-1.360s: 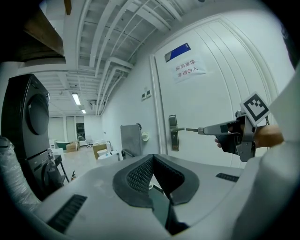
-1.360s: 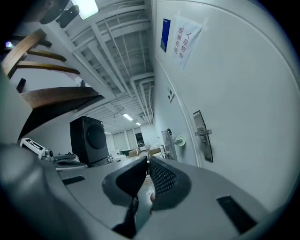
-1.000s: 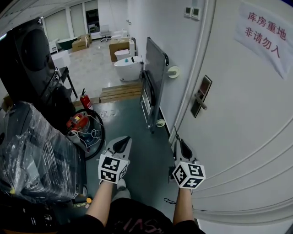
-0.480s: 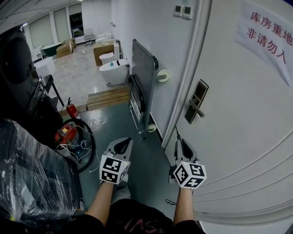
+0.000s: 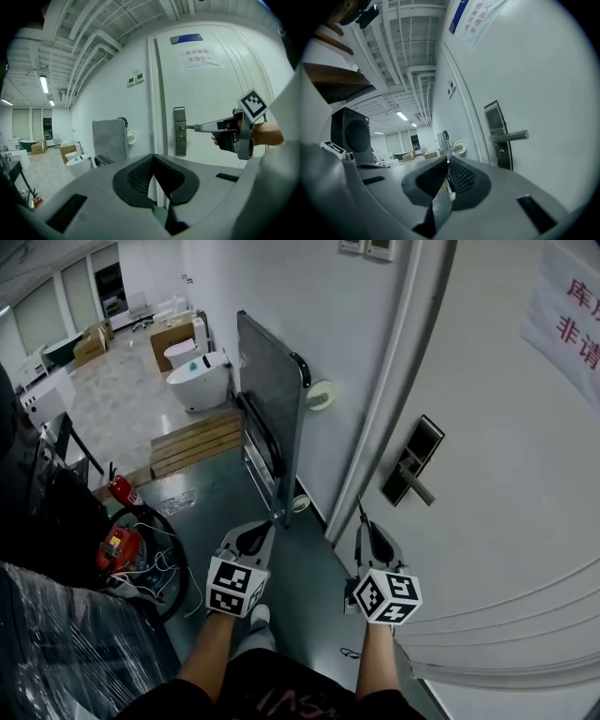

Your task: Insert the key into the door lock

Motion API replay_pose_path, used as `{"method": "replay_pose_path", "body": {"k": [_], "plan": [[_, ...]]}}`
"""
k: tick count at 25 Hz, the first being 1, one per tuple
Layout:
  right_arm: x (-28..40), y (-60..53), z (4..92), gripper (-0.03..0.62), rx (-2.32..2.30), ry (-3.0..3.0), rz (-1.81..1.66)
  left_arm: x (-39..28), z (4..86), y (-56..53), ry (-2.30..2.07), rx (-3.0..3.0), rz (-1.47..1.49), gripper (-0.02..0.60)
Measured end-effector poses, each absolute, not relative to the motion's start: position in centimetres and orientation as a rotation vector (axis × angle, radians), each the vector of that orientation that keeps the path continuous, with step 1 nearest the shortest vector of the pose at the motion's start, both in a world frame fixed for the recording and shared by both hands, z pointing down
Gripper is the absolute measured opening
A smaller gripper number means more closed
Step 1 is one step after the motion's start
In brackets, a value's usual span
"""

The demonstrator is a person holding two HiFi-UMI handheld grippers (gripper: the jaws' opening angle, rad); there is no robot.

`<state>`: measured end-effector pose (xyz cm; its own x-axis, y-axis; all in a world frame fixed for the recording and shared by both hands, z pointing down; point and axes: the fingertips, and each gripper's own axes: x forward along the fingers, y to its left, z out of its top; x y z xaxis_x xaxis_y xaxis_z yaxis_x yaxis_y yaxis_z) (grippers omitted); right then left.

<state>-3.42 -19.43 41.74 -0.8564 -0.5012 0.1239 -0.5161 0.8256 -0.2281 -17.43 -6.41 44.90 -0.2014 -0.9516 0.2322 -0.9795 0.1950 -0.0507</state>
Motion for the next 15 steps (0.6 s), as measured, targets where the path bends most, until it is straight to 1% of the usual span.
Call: {"method": "replay_pose_path", "body": {"k": [6,15], "plan": [[-6.3,-21.6,42.5,0.080,0.963,-2.879,0.399,-21.5,46.3,-10.4,-2.186,1.984,0.264,0.012],[-6.2,-24.5,42.4,0.080,1.224,-2.770,0.424,-22.3,46.7,-17.1,-1.951,2.206,0.266,0.012]]}}
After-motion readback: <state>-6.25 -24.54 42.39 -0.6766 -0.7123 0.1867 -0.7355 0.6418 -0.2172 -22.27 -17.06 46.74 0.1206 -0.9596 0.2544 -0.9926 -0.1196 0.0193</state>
